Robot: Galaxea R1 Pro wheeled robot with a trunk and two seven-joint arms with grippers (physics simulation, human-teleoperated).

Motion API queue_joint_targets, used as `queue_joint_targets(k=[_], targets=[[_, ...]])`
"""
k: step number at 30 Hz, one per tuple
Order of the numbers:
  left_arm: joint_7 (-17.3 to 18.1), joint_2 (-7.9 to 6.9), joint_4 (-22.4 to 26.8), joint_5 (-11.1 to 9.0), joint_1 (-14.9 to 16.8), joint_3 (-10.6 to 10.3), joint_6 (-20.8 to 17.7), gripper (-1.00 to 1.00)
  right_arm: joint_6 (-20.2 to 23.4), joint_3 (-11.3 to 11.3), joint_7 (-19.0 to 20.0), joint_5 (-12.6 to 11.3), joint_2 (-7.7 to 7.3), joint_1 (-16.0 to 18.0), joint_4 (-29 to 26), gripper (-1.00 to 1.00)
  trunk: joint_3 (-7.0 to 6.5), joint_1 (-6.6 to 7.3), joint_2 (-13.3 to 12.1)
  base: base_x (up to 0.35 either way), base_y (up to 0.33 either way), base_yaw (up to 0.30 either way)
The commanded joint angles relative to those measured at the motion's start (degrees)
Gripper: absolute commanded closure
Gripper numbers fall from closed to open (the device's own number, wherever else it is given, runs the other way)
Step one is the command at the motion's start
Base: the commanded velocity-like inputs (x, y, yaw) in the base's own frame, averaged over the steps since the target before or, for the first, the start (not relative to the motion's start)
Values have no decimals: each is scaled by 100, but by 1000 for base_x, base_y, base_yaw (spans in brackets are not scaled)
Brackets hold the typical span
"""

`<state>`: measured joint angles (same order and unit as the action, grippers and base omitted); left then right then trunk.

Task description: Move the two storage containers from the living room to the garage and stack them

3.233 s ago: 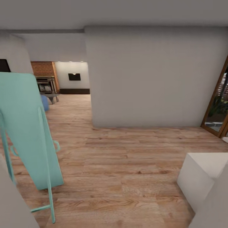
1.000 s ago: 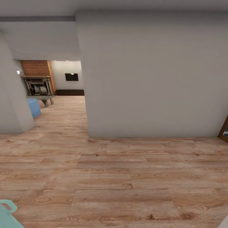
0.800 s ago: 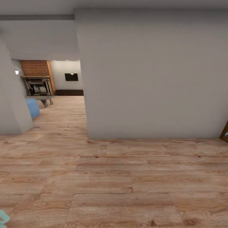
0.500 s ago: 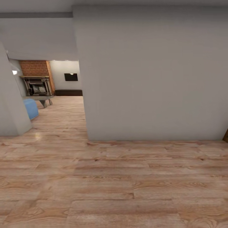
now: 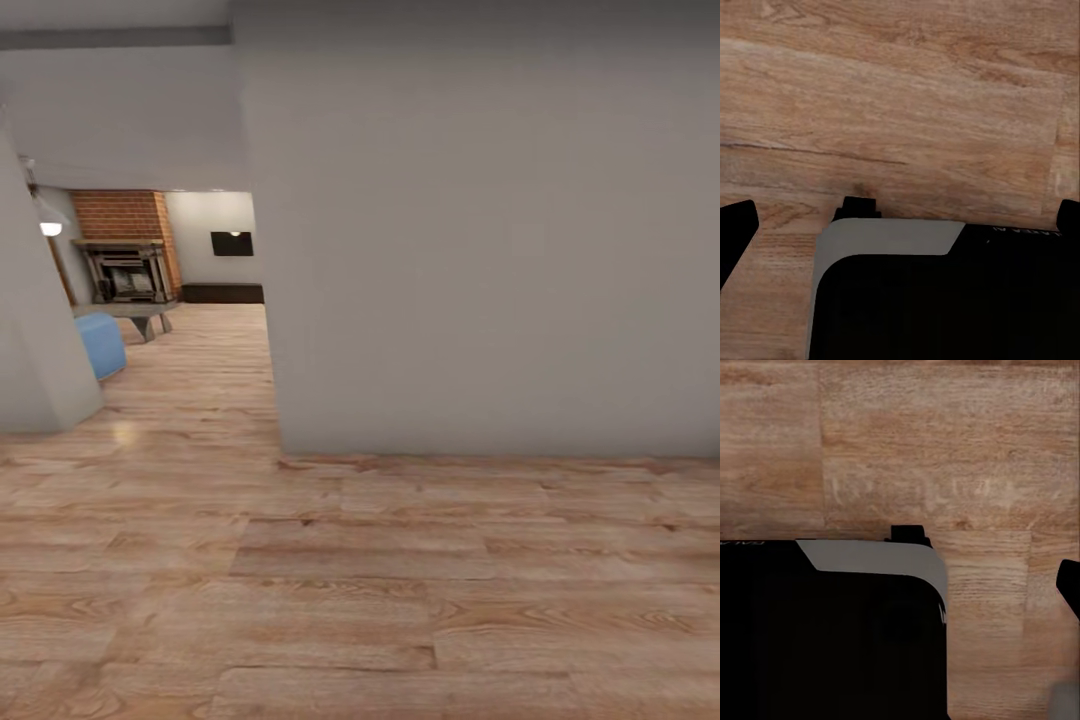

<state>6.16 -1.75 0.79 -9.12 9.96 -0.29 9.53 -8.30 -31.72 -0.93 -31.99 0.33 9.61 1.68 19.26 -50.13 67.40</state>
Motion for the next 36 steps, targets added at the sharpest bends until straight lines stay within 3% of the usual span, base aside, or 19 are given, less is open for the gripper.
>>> queue_joint_targets(k=[1, 29, 36], targets=[[34, -1, -9, -55, 6, -6, 14, -100, -30, -45, -3, -36, 3, 6, 16, -100, 6, -3, 3, 322, 0, 247], [34, -1, -9, -53, 6, -6, 14, -100, -40, -45, -3, -42, -7, 6, 16, -100, 6, -3, 3, 322, 0, 267], [34, -1, -9, -52, 6, -7, 14, -100, -40, -45, -3, -44, -15, 6, 16, -100, 6, -3, 3, 322, 0, 76]])
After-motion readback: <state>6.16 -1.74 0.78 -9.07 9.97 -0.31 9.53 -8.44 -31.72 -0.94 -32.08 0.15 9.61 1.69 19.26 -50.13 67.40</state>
